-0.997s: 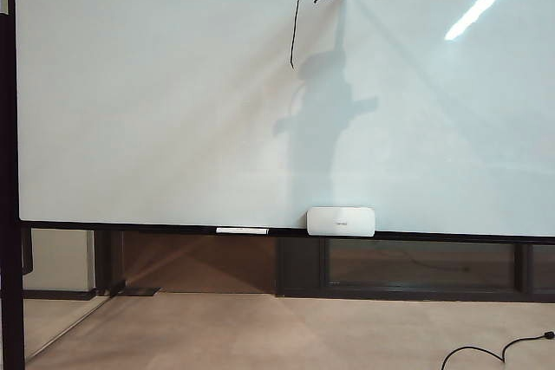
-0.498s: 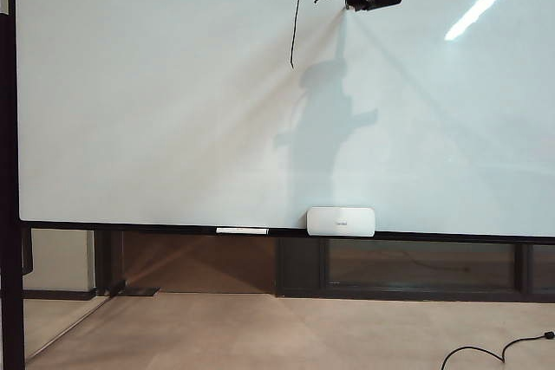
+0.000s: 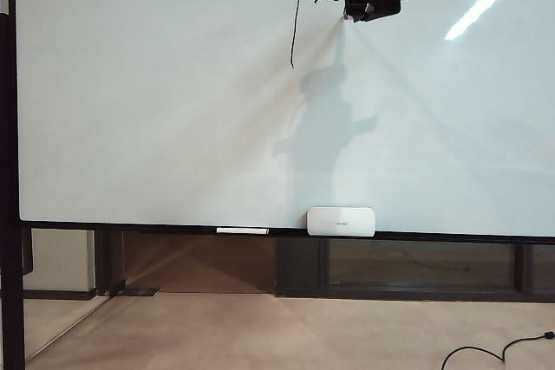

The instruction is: Reach to the right to find the marker pen, pick it up, and write the number 12 on the whiteboard.

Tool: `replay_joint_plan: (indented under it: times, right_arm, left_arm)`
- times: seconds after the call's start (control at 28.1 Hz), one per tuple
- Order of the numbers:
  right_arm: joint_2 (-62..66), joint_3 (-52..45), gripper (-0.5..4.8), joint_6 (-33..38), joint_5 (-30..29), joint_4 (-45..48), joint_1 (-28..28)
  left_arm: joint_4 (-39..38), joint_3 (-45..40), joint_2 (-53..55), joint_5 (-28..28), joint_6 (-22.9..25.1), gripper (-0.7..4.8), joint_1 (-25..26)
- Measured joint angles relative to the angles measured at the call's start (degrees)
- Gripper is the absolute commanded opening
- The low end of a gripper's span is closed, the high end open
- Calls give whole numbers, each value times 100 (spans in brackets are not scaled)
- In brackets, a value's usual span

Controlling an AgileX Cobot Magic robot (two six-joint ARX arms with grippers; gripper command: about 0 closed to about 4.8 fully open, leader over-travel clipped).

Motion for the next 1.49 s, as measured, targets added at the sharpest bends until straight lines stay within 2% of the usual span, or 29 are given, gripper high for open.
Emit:
replay_joint_plan:
  times: [0.68, 1.14, 1.49]
  right_arm:
    - [107, 2, -6, 24, -35, -249, 0]
    - [142, 2, -6, 70, -426, -22, 44]
    - [302, 0, -6, 155, -498, 50, 136]
  left_arm:
    - [-13, 0, -4, 0, 2, -5, 0]
    - [-13, 0, -4, -68, 92, -5, 0]
    - [-11, 0, -4, -90, 114, -5, 0]
